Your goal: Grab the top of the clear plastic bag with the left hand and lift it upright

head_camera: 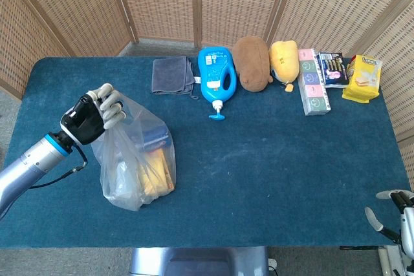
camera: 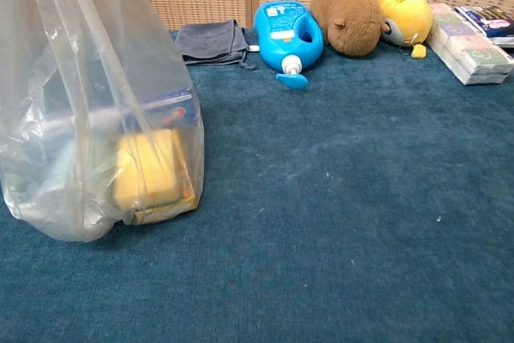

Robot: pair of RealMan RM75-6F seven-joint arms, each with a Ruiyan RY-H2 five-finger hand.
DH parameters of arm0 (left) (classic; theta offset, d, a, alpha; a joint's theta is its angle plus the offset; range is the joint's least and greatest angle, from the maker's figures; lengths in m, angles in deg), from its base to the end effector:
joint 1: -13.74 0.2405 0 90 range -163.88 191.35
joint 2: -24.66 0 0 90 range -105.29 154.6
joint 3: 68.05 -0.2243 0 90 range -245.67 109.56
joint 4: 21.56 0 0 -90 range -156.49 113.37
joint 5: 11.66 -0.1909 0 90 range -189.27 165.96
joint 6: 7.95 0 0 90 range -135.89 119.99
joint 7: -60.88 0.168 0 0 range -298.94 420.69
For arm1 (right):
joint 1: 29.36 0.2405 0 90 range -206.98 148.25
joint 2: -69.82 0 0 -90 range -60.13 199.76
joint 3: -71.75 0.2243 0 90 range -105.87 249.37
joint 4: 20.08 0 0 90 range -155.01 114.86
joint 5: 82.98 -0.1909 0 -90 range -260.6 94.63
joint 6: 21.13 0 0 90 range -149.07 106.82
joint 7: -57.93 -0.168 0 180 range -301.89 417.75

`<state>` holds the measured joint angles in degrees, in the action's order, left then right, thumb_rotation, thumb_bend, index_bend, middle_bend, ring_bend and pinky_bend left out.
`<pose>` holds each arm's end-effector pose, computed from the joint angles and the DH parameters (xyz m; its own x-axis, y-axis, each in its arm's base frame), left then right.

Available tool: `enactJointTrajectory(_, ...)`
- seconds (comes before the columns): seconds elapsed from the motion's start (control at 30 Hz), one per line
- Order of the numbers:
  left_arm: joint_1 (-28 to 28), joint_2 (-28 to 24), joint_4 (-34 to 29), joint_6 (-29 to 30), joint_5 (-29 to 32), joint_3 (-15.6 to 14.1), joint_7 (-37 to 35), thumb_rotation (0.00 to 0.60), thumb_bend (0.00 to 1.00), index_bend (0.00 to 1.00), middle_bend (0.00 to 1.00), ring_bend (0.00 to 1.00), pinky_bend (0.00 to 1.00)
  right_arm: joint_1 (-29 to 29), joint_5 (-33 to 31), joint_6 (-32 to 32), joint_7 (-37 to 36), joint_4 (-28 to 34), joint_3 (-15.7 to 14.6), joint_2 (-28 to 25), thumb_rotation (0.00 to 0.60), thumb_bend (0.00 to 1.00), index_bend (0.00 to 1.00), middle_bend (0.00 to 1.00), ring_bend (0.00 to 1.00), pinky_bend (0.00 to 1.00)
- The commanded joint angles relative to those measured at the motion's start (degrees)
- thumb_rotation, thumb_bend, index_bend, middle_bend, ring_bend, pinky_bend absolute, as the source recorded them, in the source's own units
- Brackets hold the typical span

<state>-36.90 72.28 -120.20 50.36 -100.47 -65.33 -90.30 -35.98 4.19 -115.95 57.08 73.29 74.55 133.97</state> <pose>-0.0814 0.3451 0.1664 -0.8543 0.3615 -0.3734 -0.1441 0.5254 0.8386 -0.2919 -0.1430 0.1856 0.3817 0.0897 0.9199 -0.9182 0.1513 0.3662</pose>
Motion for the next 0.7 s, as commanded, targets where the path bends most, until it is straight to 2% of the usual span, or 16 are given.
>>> enactJointTrajectory(0.03, -0.33, -1.12, -0.97, -0.95, 0.95, 1.74, 0.53, 0.423, 0.82, 0.65, 0.73, 0.75, 0.81, -0.1, -0.12, -0.04, -0.17, -0.14, 0.01, -0.06, 0.054, 0.32, 0.42, 0.42, 0.32, 0.24)
enactJointTrajectory(0.33, -1.35, -3.04, -1.72, -2.98, 3.01, 6.69, -0.35, 0.427, 0.81, 0.65, 0.73, 0.75, 0.81, 0.02, -0.16, 0.05, -0.4, -0.24, 0.21, -0.06, 0.053, 0.32, 0.42, 0.42, 0.32, 0.24)
enactJointTrajectory(0.7, -4.47, -4.09, -3.22, -7.4, 6.52, 14.43, -0.38, 0.426, 0.79, 0.65, 0.73, 0.75, 0.81, -0.65, -0.45, -0.79, -1.49, -0.33, 0.29, -0.3, 0.053, 0.32, 0.42, 0.42, 0.32, 0.24)
